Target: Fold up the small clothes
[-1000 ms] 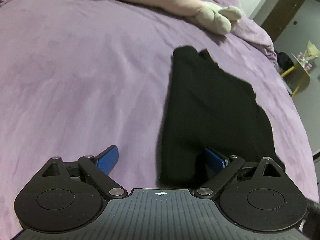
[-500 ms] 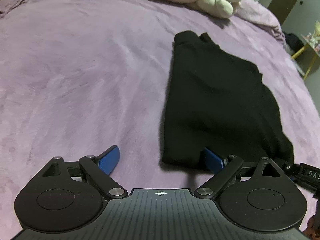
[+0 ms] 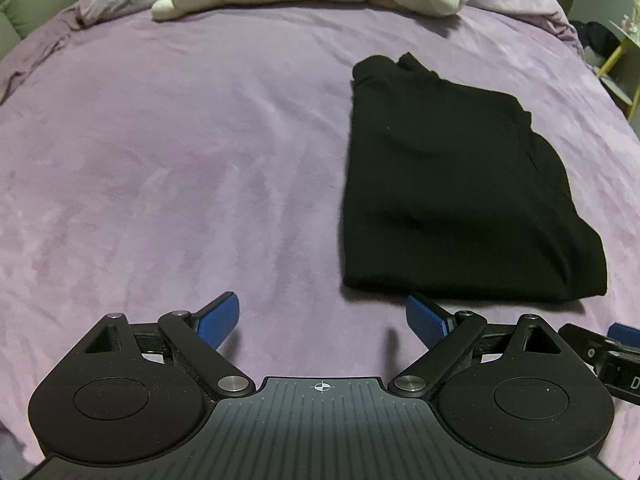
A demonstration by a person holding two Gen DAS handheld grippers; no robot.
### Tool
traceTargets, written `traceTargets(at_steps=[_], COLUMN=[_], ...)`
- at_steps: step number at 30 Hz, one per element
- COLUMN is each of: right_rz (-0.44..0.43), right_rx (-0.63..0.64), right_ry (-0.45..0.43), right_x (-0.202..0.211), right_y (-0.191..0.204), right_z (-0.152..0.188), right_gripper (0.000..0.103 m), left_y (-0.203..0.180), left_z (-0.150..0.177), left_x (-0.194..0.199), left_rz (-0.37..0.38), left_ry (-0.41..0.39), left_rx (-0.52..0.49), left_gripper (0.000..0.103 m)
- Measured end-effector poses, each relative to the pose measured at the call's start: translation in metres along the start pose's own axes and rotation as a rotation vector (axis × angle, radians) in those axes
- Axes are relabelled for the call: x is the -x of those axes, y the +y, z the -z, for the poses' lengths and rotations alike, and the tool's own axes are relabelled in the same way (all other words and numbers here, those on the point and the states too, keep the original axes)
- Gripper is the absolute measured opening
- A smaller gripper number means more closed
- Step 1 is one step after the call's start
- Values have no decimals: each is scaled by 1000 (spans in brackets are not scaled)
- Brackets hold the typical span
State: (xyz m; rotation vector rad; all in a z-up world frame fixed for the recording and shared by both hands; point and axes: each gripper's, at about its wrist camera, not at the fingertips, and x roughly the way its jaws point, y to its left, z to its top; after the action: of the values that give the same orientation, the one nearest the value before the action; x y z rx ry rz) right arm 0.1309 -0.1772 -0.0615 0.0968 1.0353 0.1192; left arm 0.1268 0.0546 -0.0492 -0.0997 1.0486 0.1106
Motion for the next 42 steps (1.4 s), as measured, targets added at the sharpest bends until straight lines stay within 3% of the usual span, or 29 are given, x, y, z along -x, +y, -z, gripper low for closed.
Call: traceTargets(at_steps=[3,10,16,42], right_rz=[10,98,105,129], right_rx=[-5,23,33,-9], right_ry=[7,23,39,26], right_x=[7,13,14,17], right_y=[11,31,37,30], right_z=[-7,-21,-24,-31], right_gripper=[92,97,97,97], left_y=[1,0,-3,-18], left_z=[-4,-16,-16,-16], left_x=[10,24,22,18], left_rz=[-32,-90,-51,-67], left_ry=[-21,-46,-14,6], left_rx=[-5,-44,-51,-114], left_gripper=[96,97,97,97])
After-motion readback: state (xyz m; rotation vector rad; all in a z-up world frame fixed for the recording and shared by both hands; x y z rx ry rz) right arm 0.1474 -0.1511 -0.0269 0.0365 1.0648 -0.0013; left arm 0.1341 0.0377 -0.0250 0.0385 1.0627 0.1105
